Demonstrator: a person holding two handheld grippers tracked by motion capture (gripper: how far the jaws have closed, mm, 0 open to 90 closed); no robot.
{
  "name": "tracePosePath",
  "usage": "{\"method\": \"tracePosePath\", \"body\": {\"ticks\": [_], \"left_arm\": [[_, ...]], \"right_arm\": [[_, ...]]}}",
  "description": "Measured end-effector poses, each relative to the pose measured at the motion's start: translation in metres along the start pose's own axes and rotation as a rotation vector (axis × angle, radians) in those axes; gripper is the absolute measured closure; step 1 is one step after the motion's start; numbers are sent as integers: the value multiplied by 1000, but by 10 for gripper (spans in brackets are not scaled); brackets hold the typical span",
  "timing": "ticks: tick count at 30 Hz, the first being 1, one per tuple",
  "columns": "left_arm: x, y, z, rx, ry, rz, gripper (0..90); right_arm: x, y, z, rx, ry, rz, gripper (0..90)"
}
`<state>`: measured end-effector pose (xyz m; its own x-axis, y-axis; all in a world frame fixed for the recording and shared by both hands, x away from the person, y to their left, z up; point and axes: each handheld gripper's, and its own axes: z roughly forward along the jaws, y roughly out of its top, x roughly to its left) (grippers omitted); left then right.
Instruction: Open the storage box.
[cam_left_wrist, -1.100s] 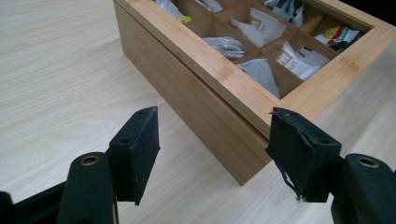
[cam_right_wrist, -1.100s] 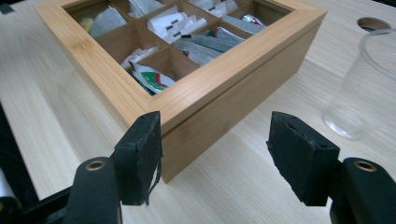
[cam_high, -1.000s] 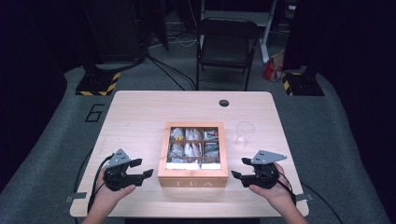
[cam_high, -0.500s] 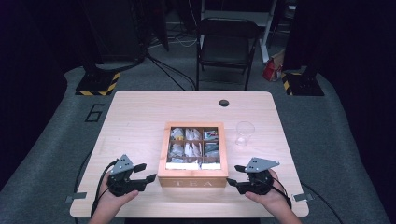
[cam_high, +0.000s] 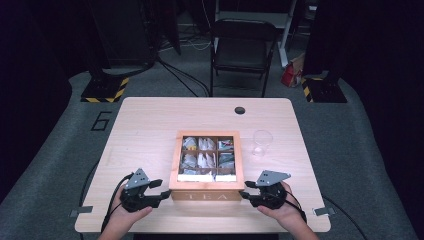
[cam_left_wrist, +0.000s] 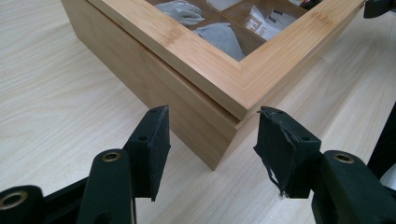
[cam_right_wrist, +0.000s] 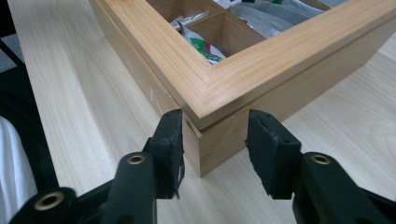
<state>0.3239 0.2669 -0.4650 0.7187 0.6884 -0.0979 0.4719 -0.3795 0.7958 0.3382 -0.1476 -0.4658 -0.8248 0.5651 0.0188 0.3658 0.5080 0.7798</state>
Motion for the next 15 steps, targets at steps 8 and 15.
{"method": "tracePosePath", "body": {"ticks": [8,15], "left_arm": [[-1,-1,4,8,-19,8,457],[-5,1,6,15,-22,24,470]], "right_arm": [[0,2,4,2,12,0,599],[0,3,3,-1,14,23,597]]}}
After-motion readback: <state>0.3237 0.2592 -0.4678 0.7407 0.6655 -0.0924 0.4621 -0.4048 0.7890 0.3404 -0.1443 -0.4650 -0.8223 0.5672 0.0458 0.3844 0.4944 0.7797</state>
